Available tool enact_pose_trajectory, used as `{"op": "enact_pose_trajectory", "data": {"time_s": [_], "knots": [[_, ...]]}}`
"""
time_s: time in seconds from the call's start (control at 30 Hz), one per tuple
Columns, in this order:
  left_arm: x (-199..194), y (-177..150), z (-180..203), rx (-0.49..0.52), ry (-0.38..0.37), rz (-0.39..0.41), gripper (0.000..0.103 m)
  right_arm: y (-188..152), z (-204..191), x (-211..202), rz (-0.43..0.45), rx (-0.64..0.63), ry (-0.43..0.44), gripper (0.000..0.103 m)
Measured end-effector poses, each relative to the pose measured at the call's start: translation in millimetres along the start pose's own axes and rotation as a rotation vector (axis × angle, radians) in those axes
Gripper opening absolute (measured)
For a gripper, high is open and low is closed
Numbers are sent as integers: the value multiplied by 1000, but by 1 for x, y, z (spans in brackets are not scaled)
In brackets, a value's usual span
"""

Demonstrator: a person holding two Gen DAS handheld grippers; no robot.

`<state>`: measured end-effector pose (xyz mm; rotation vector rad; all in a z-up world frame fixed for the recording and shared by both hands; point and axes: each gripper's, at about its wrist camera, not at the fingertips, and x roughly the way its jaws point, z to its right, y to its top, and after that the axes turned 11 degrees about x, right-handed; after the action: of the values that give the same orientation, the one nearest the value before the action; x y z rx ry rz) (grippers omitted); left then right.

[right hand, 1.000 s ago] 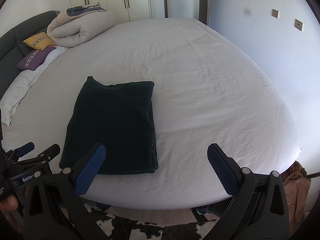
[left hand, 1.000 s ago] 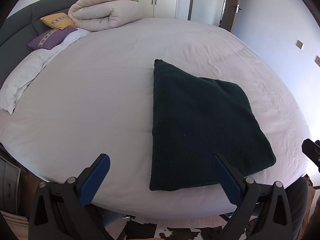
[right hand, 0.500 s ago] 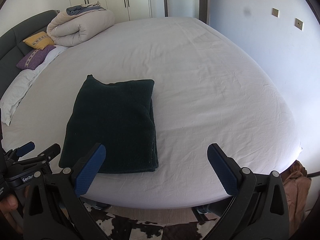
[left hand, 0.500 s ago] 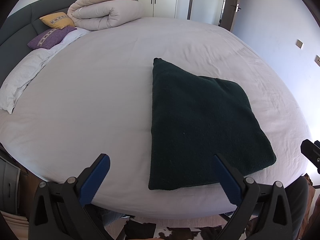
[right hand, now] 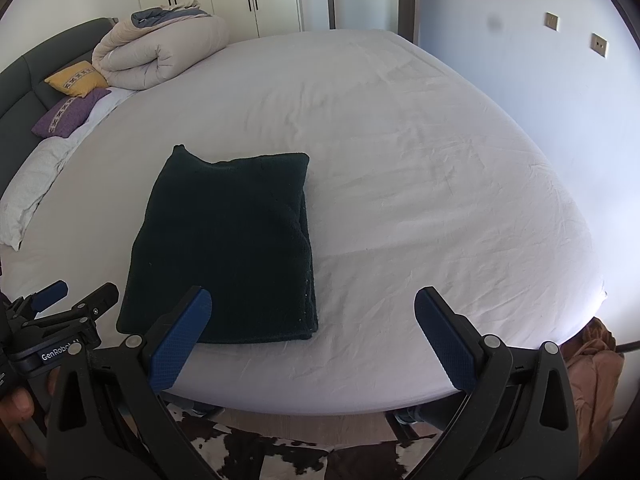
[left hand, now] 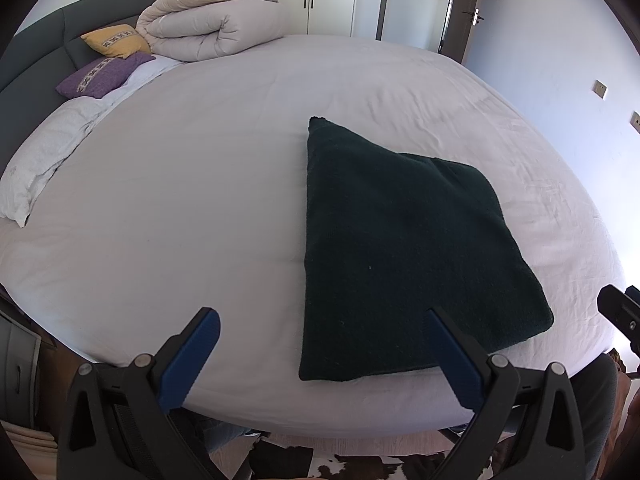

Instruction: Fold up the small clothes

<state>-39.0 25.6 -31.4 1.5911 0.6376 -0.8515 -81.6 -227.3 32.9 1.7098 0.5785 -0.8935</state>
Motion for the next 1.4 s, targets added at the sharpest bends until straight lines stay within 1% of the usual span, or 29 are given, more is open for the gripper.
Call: {"op": "enact_pose_trajectory", "data": {"time_s": [1.4], "knots": [[1,-5,5,-1,7,-7,103,1,0,8,-16,-8,-13,103]]}}
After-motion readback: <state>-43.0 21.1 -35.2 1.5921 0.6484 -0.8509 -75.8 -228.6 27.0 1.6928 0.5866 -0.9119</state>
